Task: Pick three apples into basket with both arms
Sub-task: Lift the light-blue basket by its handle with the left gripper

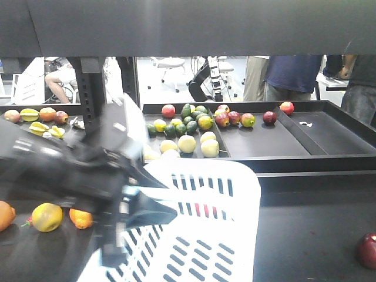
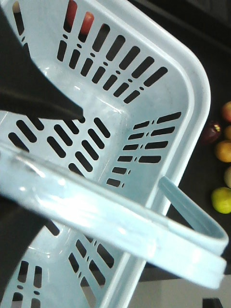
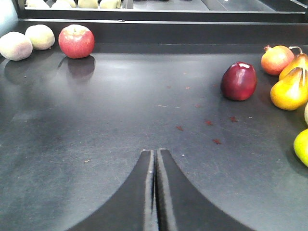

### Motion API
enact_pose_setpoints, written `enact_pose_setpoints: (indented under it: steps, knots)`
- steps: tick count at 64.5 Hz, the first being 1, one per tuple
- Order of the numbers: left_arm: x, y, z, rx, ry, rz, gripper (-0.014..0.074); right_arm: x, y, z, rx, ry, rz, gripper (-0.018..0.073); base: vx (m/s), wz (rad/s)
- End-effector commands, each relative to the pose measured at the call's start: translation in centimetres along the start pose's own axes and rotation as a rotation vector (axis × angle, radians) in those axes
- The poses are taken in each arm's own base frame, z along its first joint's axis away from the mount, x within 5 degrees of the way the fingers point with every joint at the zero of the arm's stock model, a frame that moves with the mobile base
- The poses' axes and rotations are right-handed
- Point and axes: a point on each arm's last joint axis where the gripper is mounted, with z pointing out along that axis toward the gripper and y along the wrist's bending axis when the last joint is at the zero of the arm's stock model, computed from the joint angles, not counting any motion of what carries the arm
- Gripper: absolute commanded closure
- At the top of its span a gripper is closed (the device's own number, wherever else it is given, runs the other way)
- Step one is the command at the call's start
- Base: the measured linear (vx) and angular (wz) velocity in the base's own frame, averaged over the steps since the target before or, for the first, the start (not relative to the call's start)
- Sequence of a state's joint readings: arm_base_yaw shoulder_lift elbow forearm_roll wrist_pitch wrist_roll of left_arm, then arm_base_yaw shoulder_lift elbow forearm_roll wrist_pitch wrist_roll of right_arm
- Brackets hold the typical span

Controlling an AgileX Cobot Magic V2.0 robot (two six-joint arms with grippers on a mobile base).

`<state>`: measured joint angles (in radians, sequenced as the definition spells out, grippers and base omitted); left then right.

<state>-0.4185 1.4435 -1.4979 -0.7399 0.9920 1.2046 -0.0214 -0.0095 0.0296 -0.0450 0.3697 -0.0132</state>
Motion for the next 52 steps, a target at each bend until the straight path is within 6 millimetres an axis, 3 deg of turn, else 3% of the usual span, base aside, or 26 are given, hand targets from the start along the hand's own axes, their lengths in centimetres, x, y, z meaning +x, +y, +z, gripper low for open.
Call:
enact_pose_setpoints:
  steps: [1,15,29,40,52]
  knots:
    - [-3.2,-2.3,-4.6,-0.032,-0.135,0.051,0.0605,-0.7,0.0,0.0,0.006,-0.074,-0.003,0.0561,0.0,0.0]
    - [-4.9,-5.7,-9.8,-0.07,-0.205,0.142,0.0604,-0.7,0.0,0.0,0.006,-0.074,-0.003,0.0561,0.0,0.0]
    - [-5.7,-8.2,-13.3,-0.126,-0.266,0.204,0.0604,-0.7,0.0,0.0,0.006,-0.075,-0.003,0.0561,0.0,0.0]
    - [-6.0,-9.2,-14.6,-0.147,-0.289,0.226,0.0604,-0.7,0.0,0.0,0.006,-0.075,-0.003,0.0561,0.0,0.0]
    - [-6.0,-9.2,-14.6,-0.147,-0.289,0.226,0.0604,-0.7,0.0,0.0,0.006,-0.075,-0.003,0.0561,0.0,0.0]
